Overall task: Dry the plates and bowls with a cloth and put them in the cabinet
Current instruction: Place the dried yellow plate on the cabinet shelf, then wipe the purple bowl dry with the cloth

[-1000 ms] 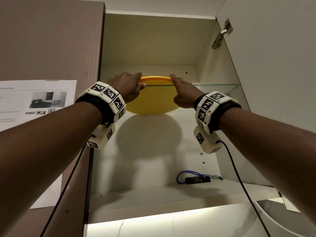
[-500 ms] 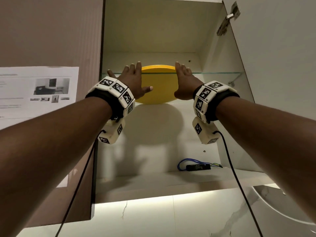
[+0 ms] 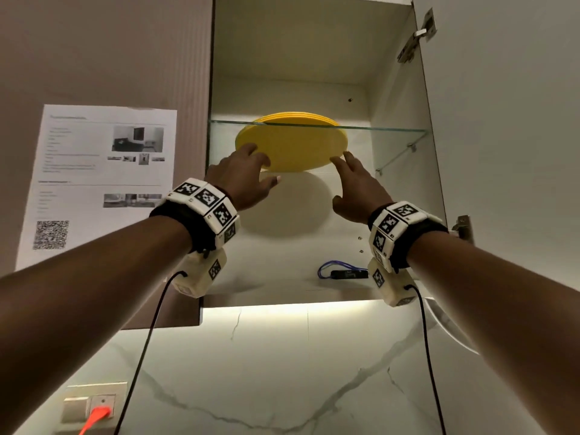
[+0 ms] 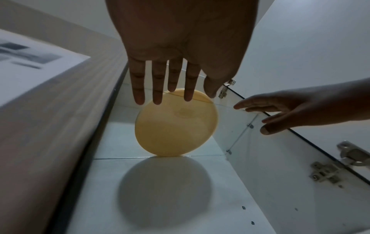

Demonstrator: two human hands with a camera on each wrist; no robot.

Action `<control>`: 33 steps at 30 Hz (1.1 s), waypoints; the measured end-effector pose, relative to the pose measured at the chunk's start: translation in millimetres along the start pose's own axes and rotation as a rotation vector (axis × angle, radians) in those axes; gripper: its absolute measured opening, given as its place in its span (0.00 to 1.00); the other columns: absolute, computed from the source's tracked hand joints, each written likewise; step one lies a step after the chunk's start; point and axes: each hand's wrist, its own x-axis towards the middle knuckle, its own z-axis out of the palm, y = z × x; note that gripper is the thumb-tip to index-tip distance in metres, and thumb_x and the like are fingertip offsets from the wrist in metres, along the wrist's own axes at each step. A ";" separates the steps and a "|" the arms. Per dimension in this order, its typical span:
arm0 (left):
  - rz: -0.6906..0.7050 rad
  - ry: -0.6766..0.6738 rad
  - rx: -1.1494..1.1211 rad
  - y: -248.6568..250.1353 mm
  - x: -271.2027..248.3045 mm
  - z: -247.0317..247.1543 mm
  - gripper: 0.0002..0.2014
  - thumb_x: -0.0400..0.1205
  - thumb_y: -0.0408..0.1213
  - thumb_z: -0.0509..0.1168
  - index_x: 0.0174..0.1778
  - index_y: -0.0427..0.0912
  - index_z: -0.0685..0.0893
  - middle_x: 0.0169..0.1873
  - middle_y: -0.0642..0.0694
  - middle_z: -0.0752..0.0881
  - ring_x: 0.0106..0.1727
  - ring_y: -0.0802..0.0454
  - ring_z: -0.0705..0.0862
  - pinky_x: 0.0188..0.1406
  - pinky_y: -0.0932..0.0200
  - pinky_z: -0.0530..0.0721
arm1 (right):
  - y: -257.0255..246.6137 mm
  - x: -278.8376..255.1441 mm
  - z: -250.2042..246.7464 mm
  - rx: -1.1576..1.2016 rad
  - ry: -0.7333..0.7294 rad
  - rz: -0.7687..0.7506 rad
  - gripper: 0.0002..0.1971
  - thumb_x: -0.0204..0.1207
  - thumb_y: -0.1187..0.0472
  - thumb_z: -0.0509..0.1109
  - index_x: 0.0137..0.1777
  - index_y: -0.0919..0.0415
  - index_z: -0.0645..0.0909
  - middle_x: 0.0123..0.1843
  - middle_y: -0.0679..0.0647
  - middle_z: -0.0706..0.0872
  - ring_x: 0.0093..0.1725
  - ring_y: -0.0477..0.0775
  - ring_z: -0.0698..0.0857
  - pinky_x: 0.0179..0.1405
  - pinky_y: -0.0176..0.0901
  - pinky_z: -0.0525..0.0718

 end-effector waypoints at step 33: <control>-0.382 -0.314 -0.389 43.8 -406.1 108.6 0.12 0.82 0.53 0.60 0.54 0.56 0.86 0.42 0.57 0.91 0.40 0.51 0.89 0.42 0.47 0.89 | 43.1 -407.7 115.7 0.314 -0.301 0.337 0.14 0.70 0.64 0.70 0.56 0.61 0.85 0.56 0.61 0.84 0.49 0.60 0.85 0.54 0.41 0.78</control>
